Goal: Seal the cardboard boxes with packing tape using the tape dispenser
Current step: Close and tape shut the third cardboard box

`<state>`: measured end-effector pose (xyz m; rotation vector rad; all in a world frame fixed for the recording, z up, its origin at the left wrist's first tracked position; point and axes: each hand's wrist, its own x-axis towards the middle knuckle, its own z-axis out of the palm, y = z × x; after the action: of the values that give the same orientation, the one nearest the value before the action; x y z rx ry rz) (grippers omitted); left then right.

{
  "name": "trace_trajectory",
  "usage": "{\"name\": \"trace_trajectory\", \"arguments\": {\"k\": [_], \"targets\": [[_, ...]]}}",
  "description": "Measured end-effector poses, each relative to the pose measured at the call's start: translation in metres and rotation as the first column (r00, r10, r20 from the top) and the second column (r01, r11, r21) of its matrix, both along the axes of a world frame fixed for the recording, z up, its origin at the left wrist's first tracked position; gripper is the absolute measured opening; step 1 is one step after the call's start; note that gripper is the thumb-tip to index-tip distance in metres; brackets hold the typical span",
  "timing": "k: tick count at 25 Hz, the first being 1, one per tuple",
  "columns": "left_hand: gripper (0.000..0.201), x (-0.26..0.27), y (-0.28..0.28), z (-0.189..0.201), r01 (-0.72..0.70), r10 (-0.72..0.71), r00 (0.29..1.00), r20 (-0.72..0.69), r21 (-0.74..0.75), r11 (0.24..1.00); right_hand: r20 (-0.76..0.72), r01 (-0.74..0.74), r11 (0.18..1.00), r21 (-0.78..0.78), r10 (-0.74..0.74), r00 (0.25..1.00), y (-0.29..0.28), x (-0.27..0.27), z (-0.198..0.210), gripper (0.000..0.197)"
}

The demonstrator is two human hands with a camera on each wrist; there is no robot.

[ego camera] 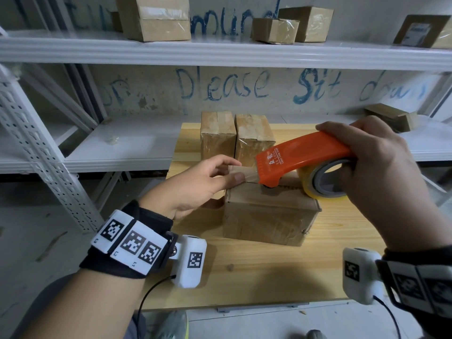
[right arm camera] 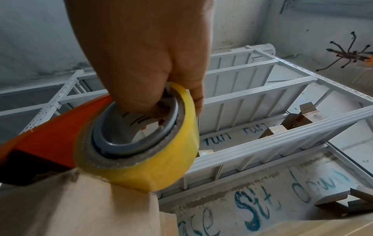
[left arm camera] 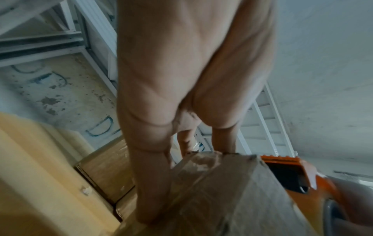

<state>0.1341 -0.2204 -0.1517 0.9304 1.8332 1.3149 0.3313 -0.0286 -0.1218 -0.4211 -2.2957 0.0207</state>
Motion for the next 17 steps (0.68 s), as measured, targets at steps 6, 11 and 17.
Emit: {"name": "trace_trajectory", "arguments": {"k": [6, 11, 17], "targets": [[0.024, 0.004, 0.002, 0.000, -0.011, 0.012, 1.000, -0.021, 0.073, 0.997, 0.025, 0.021, 1.000, 0.009, -0.022, 0.999, 0.001, 0.005, 0.004, 0.066], [0.021, 0.005, 0.001, 0.001, 0.002, -0.003, 1.000, 0.008, 0.058, 0.998, 0.047, 0.005, 1.000, 0.004, -0.005, 0.999, 0.004, 0.007, 0.005, 0.067], [0.049, 0.012, -0.001, -0.003, 0.071, -0.071, 0.997, 0.029, -0.017, 0.997, -0.004, 0.025, 0.999, -0.037, -0.025, 1.000, -0.002, 0.004, -0.001, 0.065]]}}
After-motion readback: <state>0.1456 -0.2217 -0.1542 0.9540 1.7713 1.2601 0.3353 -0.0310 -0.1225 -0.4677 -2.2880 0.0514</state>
